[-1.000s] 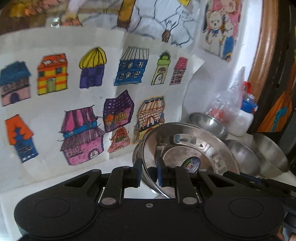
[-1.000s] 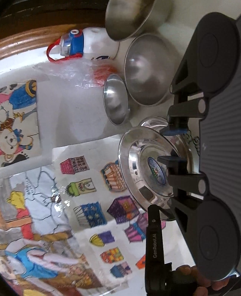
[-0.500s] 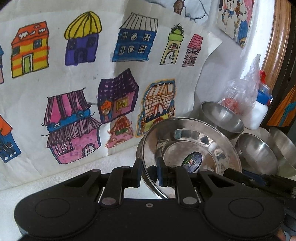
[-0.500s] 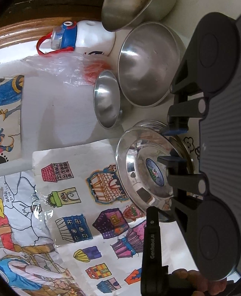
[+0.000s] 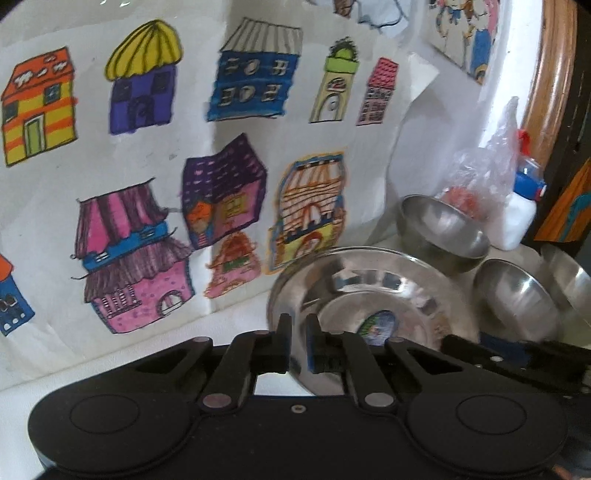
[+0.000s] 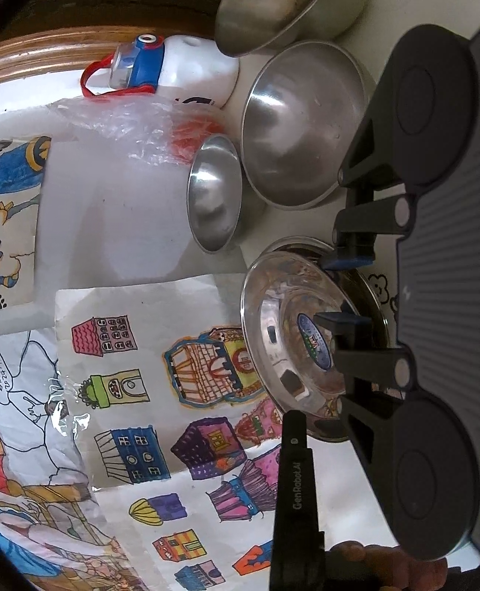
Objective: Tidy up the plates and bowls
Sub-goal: 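Lift the logo plate with both grippers and lower it onto the other plate, then open both grippers and release the stacked logo plate, then move both grippers toward the rim of the large steel bowl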
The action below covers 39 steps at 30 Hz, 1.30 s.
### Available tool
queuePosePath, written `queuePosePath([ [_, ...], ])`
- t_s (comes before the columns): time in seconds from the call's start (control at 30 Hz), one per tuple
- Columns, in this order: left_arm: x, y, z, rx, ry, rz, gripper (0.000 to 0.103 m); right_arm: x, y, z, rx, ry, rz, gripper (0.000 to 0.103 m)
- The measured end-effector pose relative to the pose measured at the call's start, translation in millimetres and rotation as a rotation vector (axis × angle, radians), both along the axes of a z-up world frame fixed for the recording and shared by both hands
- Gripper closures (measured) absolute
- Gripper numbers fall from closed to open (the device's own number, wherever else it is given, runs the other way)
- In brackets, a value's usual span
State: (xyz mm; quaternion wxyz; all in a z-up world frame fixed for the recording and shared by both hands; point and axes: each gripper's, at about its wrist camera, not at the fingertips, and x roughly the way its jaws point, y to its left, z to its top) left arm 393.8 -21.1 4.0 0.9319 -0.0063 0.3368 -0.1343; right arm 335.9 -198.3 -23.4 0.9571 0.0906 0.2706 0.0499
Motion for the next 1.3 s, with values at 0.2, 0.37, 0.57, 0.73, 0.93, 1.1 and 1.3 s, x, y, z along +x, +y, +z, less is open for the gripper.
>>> queuePosePath([
  [0.2, -2.5, -4.2, 0.7, 0.01, -0.006, 0.0, 0.093, -1.8, 2.9, -1.7, -0.046, -0.012, -0.002, 0.072],
  [0.37, -4.8, -0.2, 0.9, -0.002, -0.006, 0.009, 0.088, -3.4, 3.3, -3.7, -0.056, -0.017, -0.004, 0.06],
  [0.57, -11.2, 3.5, 4.4, -0.011, -0.014, 0.017, 0.088, -8.8, 1.7, 0.8, -0.072, -0.055, -0.014, 0.046],
  [0.73, -19.6, 6.3, 9.5, -0.023, -0.017, 0.026, 0.081, -29.9, -4.7, 10.5, -0.058, -0.104, -0.027, 0.027],
  [0.93, -43.7, 2.9, 27.8, -0.043, -0.053, 0.013, 0.058, -80.9, -34.2, 24.9, -0.046, -0.184, -0.073, 0.009],
  [1.1, -71.2, -15.2, 45.8, -0.059, -0.092, -0.024, 0.029, -130.5, -70.3, 37.7, -0.069, -0.231, -0.122, 0.0],
  [1.3, -105.3, -57.8, 61.3, -0.106, -0.131, -0.078, 0.008, -179.2, -119.4, 50.9, -0.109, -0.246, -0.201, 0.0],
])
